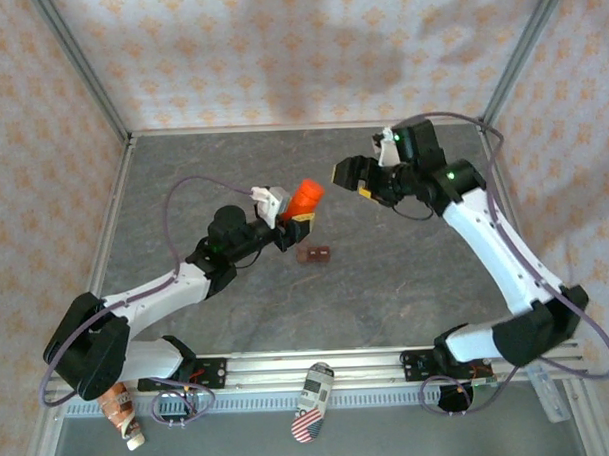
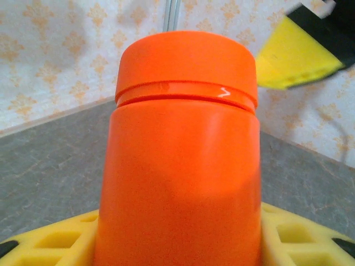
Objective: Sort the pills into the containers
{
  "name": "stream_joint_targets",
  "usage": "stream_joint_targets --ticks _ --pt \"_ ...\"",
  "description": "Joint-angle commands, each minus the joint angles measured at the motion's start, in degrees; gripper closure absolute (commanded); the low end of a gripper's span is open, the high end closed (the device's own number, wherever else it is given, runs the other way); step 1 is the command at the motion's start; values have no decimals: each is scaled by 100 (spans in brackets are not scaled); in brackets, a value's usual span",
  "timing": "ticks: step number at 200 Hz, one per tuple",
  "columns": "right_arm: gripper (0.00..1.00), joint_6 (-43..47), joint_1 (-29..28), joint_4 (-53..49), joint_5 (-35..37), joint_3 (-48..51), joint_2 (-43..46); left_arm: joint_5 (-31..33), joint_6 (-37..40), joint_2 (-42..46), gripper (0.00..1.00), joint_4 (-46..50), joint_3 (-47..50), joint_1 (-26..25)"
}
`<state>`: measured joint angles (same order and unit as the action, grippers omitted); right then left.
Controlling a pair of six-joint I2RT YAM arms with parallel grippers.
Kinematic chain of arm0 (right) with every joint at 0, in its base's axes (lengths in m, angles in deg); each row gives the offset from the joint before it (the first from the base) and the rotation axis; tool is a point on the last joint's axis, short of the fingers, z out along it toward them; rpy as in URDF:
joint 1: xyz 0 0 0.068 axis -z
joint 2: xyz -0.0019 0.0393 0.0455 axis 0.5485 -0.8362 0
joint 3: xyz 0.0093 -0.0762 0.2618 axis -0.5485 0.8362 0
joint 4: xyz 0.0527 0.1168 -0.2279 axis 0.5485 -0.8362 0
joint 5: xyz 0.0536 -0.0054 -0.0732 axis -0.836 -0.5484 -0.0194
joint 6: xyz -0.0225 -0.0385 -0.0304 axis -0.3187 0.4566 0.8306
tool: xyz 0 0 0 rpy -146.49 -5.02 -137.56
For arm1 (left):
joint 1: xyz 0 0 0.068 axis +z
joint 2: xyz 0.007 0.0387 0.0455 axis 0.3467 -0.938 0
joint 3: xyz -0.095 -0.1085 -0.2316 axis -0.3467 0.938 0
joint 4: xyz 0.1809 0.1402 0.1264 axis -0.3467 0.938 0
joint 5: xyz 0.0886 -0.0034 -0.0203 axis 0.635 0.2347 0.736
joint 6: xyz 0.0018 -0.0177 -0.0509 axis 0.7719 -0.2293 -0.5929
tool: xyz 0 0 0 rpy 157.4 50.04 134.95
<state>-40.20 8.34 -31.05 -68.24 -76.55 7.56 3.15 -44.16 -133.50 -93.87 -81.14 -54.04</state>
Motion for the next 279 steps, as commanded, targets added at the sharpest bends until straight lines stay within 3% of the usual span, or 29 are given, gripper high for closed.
stream_joint_targets --ticks 1,30,90,148,220,254,279 --pt "16 -1109 -298 977 956 433 261 464 486 234 100 -151 110 -209" --pt "15 -1117 -811 974 1379 222 115 546 729 233 100 27 39 -324" --pt "18 -1016 -1211 1061 1366 -80 -333 554 701 69 100 222 -154 -430" --pt "30 -994 -1255 1141 1204 58 -402 551 699 -22 100 298 -265 -444" --pt "31 -951 -1260 1133 1164 394 -306 570 637 -122 100 209 -341 -447" --pt "42 -899 -1260 1149 1210 446 -275 561 616 -112 100 220 -347 -447" --pt "44 -854 -1260 1224 1251 509 -208 558 606 -85 100 224 -326 -447"
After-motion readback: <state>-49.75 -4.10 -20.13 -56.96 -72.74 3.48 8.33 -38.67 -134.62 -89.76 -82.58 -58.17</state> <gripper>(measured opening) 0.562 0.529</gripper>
